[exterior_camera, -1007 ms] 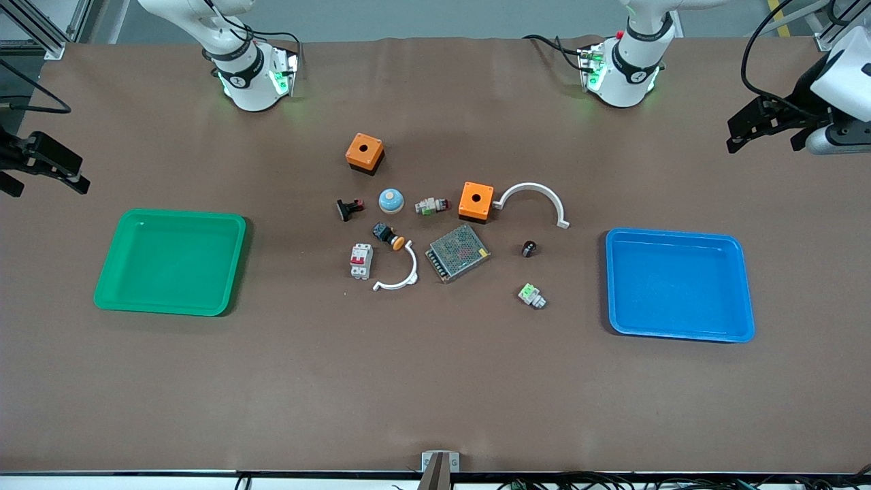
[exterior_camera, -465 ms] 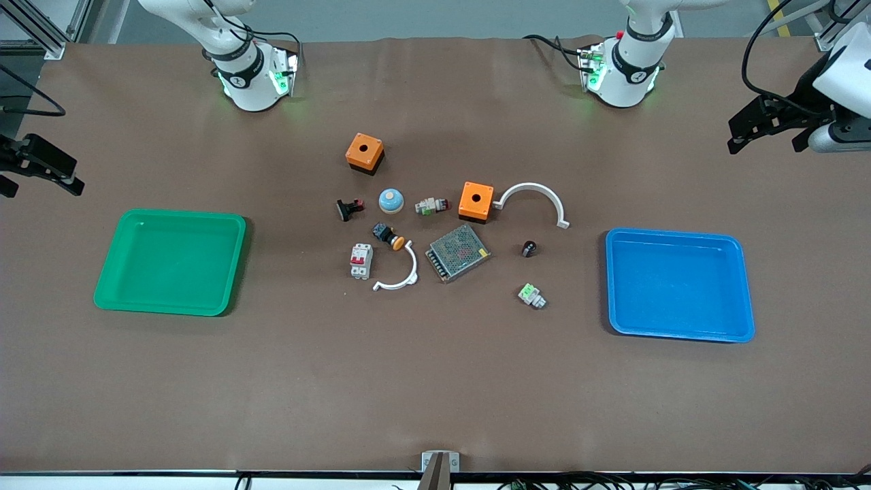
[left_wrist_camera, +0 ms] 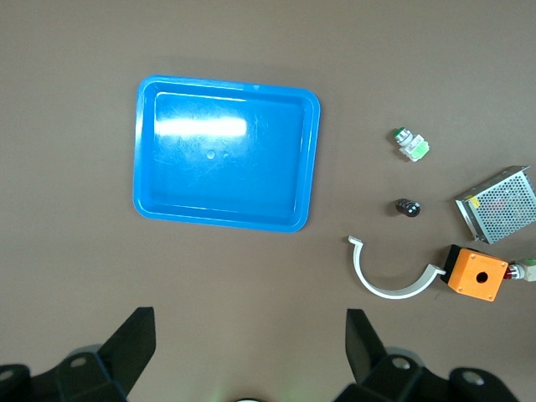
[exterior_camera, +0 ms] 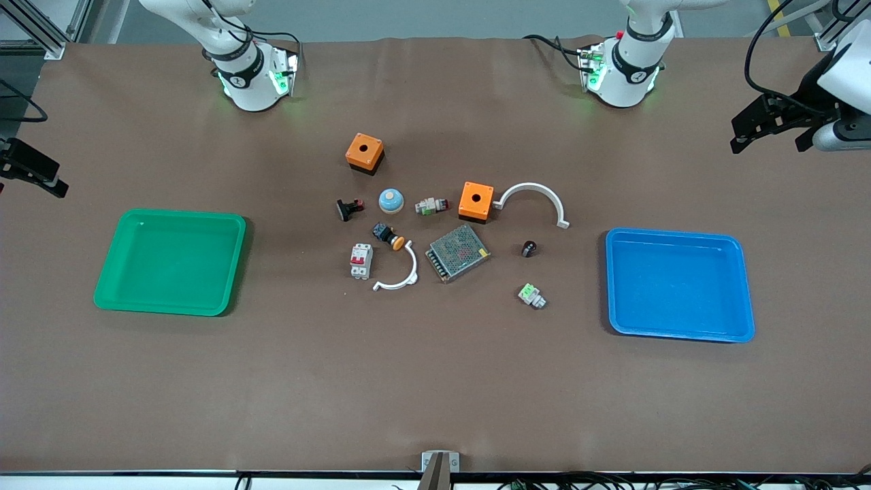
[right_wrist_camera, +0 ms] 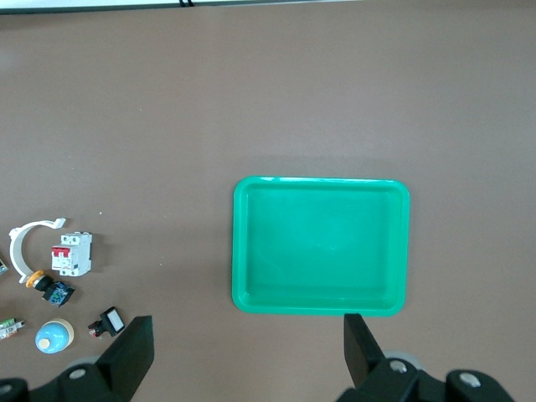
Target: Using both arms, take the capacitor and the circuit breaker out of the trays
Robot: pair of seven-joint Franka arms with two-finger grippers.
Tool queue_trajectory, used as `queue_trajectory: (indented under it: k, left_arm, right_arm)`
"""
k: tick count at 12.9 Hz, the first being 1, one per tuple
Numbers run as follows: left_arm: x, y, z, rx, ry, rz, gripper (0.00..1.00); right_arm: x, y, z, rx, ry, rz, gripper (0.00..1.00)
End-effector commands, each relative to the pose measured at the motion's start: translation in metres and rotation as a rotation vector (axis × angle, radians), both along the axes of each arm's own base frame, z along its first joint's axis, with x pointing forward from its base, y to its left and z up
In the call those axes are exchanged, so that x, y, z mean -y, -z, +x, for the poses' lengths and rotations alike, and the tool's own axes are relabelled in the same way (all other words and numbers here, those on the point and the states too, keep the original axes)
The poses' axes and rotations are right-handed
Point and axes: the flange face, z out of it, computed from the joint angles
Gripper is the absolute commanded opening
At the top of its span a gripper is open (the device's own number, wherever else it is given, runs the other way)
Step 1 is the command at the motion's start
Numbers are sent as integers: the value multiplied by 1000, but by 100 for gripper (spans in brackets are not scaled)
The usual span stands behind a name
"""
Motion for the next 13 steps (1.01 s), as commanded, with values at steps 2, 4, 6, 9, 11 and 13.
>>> queue_trajectory:
  k: [2, 4, 6, 9, 11, 13]
  left_arm:
    - [-1, -8, -4, 15, 15, -5, 100]
    - [-1, -7, -3, 13, 11, -5, 100]
    - [0, -6, -2, 12, -2, -3, 100]
    - [-2, -6, -2, 7, -14, -4, 100]
    - [-2, -4, -2, 1, -8, -4, 100]
    - [0, -4, -3, 1, -4, -2, 100]
  right_arm:
    - [-6, 3, 2, -10, -17, 4, 100]
    - [-6, 1, 2, -4, -12, 8, 100]
    - [-5, 0, 3, 0, -11, 10, 100]
    - [-5, 0, 2, -2, -12, 8, 100]
    - [-6, 1, 2, -4, -15, 8, 100]
    - [-7, 1, 3, -4, -19, 8, 100]
